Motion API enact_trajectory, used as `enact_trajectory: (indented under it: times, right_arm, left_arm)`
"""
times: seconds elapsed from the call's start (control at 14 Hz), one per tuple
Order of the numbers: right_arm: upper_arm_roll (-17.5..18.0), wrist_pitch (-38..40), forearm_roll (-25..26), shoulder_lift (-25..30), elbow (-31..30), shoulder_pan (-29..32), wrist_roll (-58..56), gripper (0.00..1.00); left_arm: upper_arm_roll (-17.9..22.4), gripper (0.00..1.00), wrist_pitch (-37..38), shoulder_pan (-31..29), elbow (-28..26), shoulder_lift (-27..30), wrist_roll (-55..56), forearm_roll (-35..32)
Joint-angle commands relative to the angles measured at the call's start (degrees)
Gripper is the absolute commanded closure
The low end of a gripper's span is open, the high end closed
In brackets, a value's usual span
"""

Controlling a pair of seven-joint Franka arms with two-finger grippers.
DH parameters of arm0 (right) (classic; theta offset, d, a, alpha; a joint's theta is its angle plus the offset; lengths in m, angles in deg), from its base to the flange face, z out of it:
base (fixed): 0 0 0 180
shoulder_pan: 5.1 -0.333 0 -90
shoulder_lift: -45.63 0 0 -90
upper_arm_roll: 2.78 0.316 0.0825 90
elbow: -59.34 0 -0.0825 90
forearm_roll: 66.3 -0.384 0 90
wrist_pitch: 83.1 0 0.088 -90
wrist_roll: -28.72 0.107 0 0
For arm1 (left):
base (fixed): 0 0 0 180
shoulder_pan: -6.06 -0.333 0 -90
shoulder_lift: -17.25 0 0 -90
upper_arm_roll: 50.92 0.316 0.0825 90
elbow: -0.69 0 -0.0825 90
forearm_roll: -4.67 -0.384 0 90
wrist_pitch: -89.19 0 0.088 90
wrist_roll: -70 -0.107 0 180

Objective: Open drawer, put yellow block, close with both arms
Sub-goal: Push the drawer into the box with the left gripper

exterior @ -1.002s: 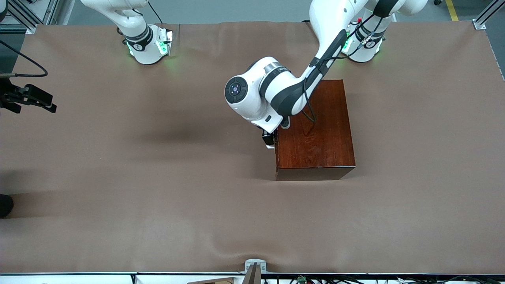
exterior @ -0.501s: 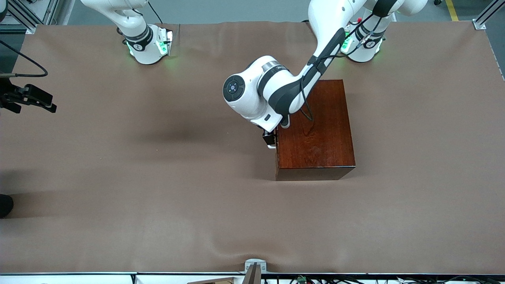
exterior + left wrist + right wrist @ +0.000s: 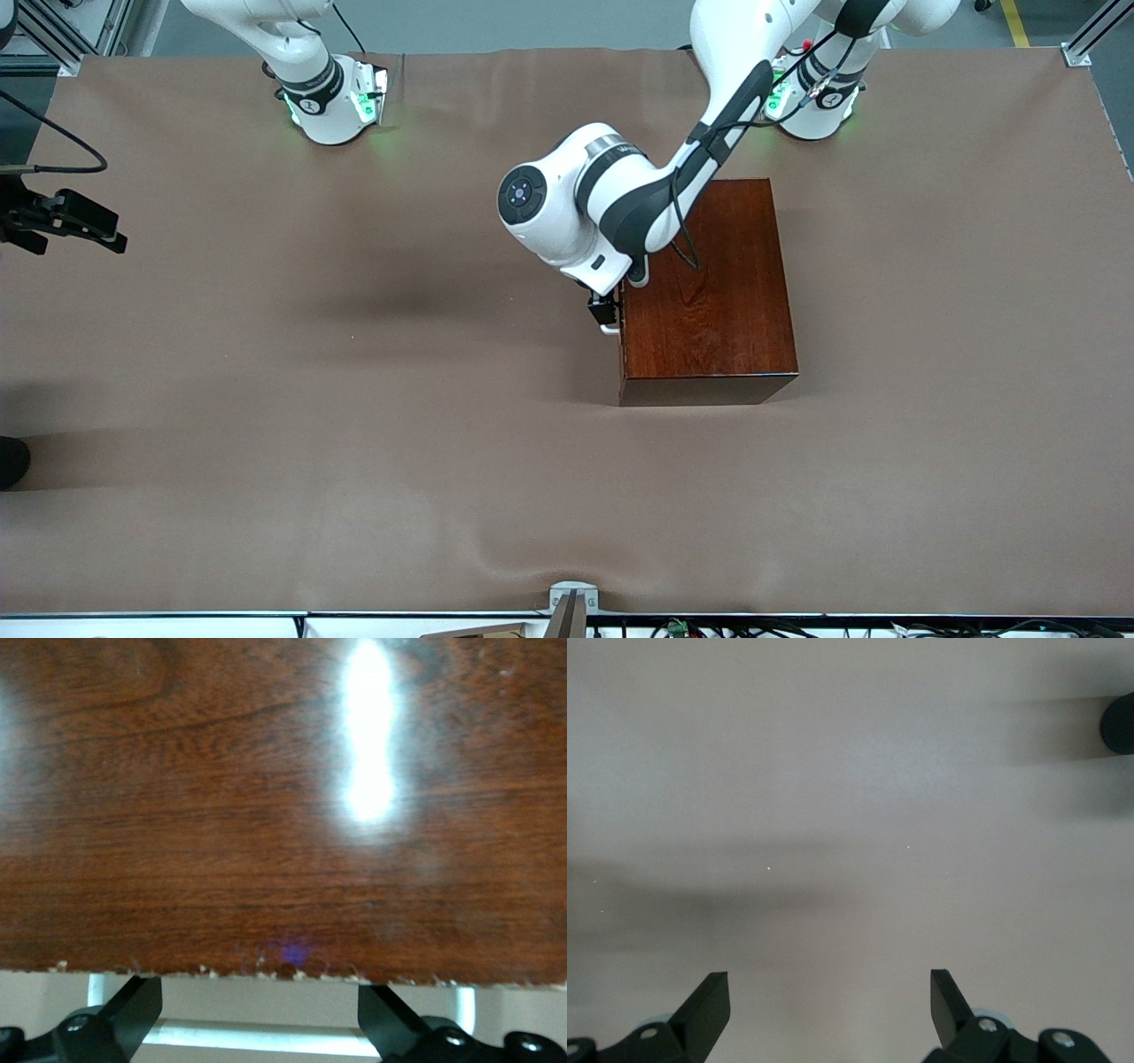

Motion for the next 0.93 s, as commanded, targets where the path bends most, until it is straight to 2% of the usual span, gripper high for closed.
enact_trajectory:
  times: [0.0,0.14,0.5,0.86]
  right_arm:
    - [0.45,0.4,0.18,0.55,0.17,0.61,0.74,0.0]
    - [0.45,0.49,0.18,0.55,0.26,0.61,0.83,0.0]
    - [0.45,0.66,0.18,0.64,0.17,0.61,0.74,0.0]
    - [0.45,0.4,0.18,0.55,0.17,0.52,0.83,0.0]
  left_arm:
    - [0.87,0.0,-1.32,1.11,0.77,0.46,-0.74,-2.59]
    - [0.87,0.0,-1.67,1.55,1.83,0.46,-0.74,-2.5]
    - [1.14,0.0,-9.13,1.29,3.24,2.47,-0.92,-2.15]
    - [1.66,0.0,-11.08,-3.97,3.06,4.06,-3.36,-2.41]
